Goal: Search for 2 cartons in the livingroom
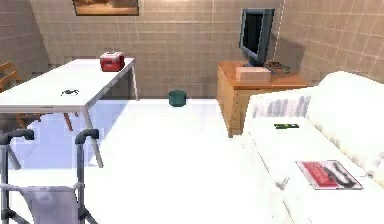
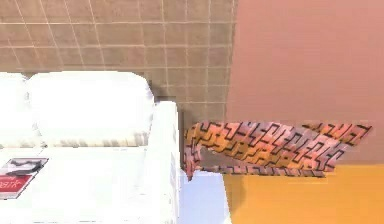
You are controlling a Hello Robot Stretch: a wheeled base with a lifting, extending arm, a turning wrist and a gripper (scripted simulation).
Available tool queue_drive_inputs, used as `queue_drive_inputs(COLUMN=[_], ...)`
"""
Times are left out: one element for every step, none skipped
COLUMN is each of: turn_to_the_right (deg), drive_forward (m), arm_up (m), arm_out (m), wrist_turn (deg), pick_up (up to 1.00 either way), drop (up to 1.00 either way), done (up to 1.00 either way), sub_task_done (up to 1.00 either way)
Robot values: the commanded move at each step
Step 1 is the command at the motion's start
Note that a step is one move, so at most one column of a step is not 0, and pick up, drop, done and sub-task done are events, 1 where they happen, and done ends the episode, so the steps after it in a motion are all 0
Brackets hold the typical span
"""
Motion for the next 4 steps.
queue_drive_inputs(turn_to_the_right=[0.0,-3.0,0.0,0.0], drive_forward=[1.00,0.00,0.05,0.20], arm_up=[0.00,0.00,0.00,0.00], arm_out=[0.00,0.00,0.00,0.00], wrist_turn=[0.0,0.0,0.0,0.0], pick_up=[0.00,0.00,0.00,0.00], drop=[0.00,0.00,0.00,0.00], done=[0.00,0.00,0.00,0.00], sub_task_done=[0.00,0.00,0.00,0.00])
